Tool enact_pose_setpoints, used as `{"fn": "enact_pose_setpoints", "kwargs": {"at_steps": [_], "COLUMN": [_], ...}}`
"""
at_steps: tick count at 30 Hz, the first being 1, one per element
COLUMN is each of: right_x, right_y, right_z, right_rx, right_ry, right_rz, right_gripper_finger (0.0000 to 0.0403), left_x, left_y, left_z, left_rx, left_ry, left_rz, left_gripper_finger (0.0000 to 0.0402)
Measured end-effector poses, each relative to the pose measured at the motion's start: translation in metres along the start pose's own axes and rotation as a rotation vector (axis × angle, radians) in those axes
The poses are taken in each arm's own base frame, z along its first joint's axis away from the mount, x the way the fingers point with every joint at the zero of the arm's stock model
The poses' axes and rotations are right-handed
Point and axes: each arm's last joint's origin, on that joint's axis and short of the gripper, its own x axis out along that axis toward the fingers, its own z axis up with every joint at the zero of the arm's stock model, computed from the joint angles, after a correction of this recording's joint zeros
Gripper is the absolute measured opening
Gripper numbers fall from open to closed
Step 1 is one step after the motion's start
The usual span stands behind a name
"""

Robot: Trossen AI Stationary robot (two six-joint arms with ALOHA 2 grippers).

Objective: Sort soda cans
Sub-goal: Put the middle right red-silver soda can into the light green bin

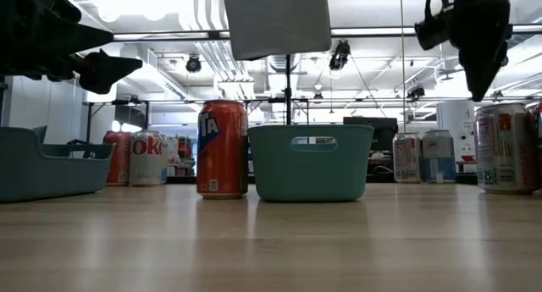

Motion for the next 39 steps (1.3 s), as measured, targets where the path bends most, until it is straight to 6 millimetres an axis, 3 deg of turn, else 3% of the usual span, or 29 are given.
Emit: {"fn": "enact_pose_setpoints", "kwargs": {"at_steps": [9,19,29,33,39], "right_x": [0.023,0.047,0.057,0.052,0.018], "right_y": [-0.027,-0.027,-0.022,-0.016,0.003], "right_z": [-0.004,-0.004,0.004,0.016,0.053], "right_rx": [0.15,0.131,0.042,-0.017,-0.081], "right_ry": [0.092,0.18,0.241,0.238,0.182], "right_rz": [0.009,0.031,0.018,0.026,0.054], "right_gripper_finger": [0.04,0.0395,0.0298,0.0298,0.0298], "left_x": [0.0,0.0,0.0,0.0,0.0], "left_y": [0.0,0.0,0.0,0.0,0.0], "left_z": [0.0,0.0,0.0,0.0,0.0], "left_rx": [0.0,0.0,0.0,0.0,0.0], "left_ry": [0.0,0.0,0.0,0.0,0.0], "left_rz": [0.0,0.0,0.0,0.0,0.0], "left_gripper_finger": [0.0355,0.0355,0.0355,0.0355,0.0355]}}
